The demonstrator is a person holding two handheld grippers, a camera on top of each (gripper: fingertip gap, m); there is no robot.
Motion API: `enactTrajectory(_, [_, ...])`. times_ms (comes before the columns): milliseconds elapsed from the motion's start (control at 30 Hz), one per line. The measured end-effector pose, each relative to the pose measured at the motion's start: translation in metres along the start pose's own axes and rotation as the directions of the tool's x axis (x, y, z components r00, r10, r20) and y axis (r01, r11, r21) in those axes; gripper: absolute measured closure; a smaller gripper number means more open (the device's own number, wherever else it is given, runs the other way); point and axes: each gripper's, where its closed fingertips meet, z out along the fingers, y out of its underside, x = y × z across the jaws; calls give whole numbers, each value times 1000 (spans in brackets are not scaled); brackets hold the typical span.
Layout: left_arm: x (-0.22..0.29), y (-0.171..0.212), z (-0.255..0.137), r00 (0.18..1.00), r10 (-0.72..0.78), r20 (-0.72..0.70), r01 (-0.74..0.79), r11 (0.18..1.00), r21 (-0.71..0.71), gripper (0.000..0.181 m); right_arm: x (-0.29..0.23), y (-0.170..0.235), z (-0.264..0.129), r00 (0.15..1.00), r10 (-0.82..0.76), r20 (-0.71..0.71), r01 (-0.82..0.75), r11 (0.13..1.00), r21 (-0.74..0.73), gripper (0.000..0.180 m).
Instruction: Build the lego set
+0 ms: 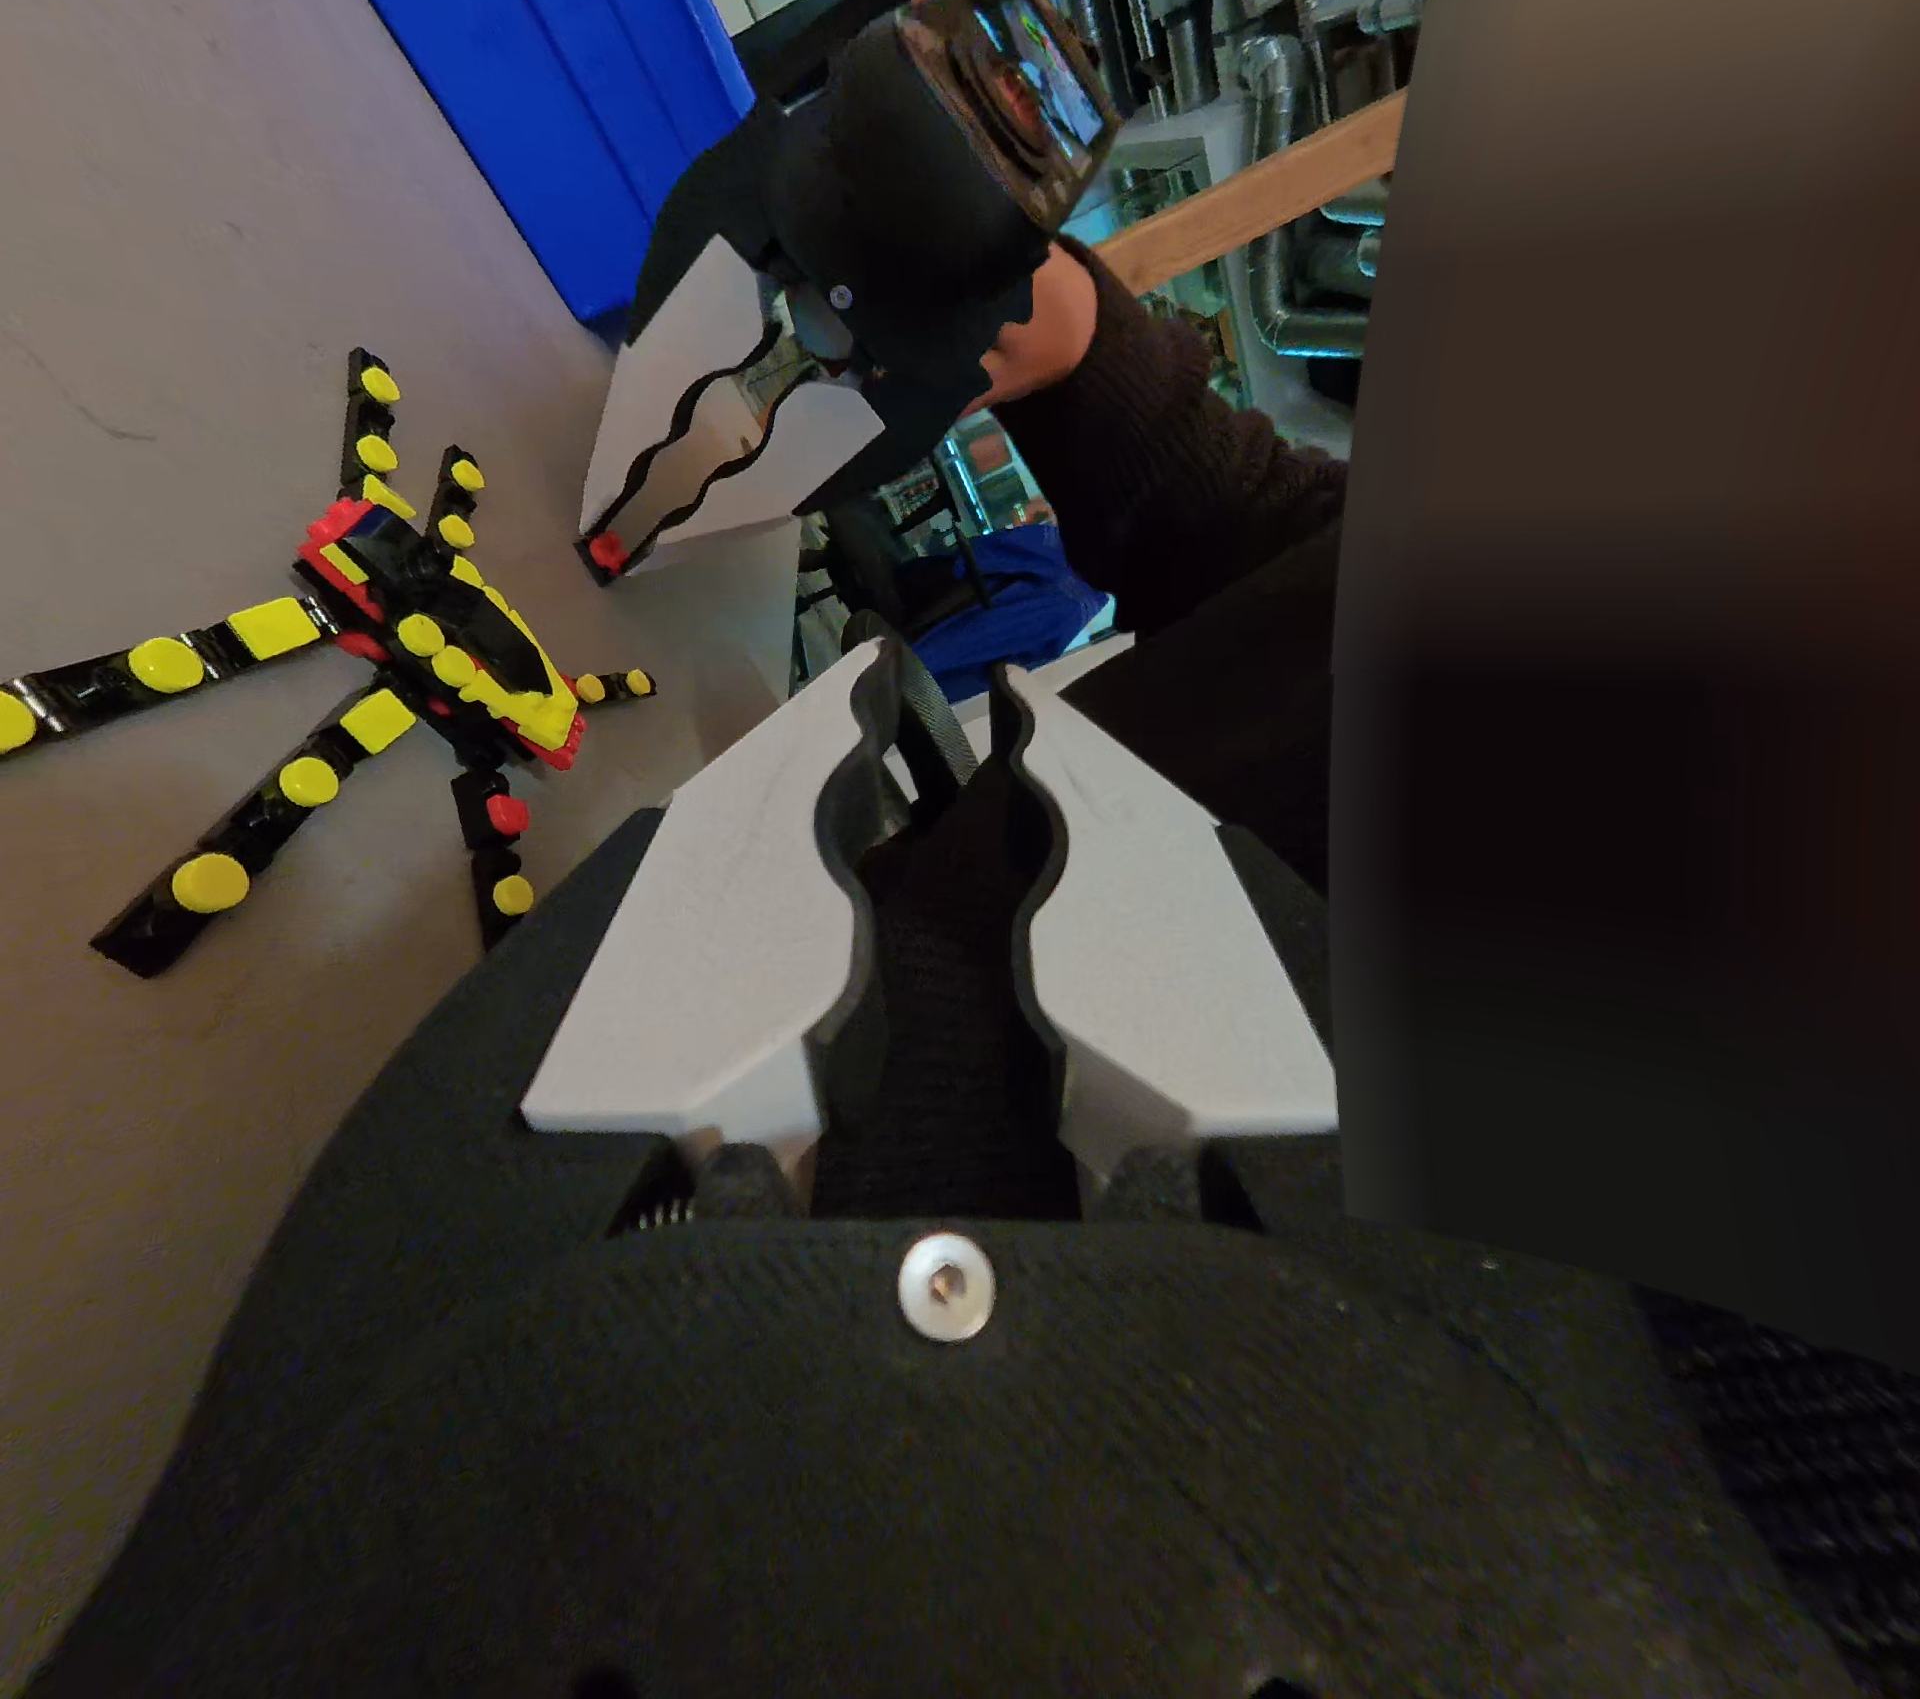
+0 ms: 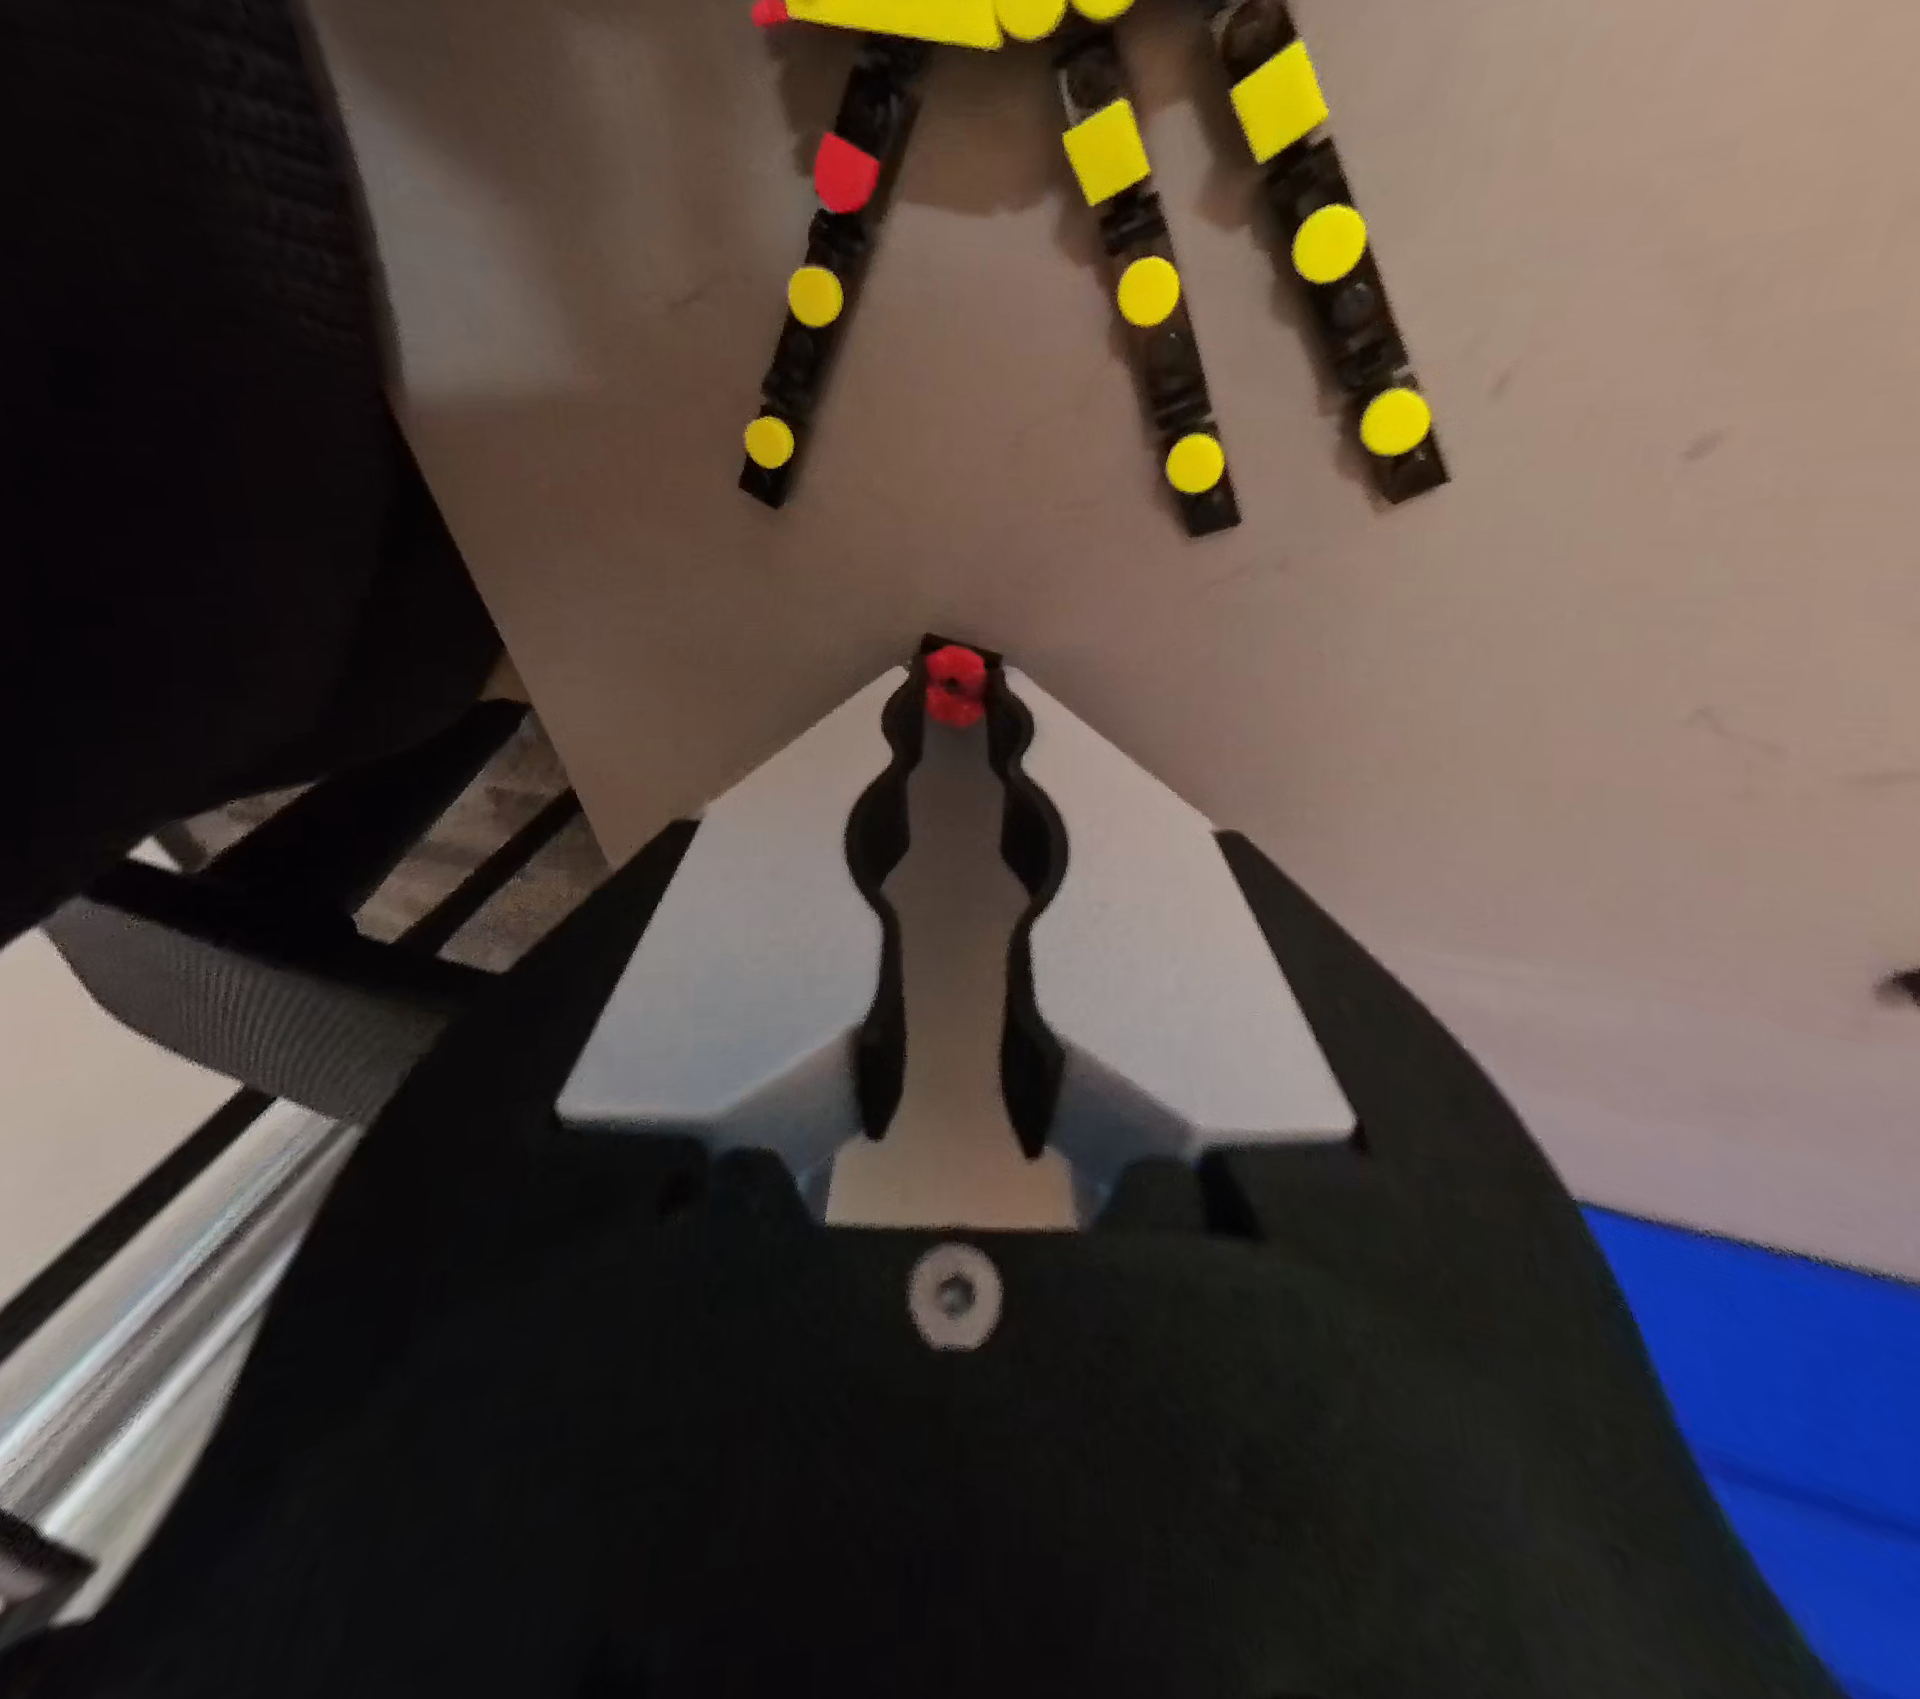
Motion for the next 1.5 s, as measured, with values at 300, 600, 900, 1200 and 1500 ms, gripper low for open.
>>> enactTrajectory(300, [1, 1, 0, 1000, 11, 2, -11, 1000, -9, 166, 0, -1, 0, 984, -101, 150, 102, 995, 1, 171])
enactTrajectory(600, [-2, 5, 4, 999, 35, 24, -34, 999, -32, 166, -6, -9, -26, 997, 39, 74, -59, 954, 294, 170])
enactTrajectory(900, [-5, 16, 19, 1000, -6, 17, 7, 998, -58, 165, -44, -64, -83, 955, 146, -260, 173, 441, 881, 170])
enactTrajectory(1200, [7, 36, 35, 994, -98, -58, 91, 991, -99, 165, -82, -91, -86, 836, 105, -538, 463, 389, 796, 170])
enactTrajectory(1500, [0, 36, 23, 997, -76, 8, 76, 994, -75, 179, -84, -103, -76, 738, 52, -673, 569, 488, 662, 170])
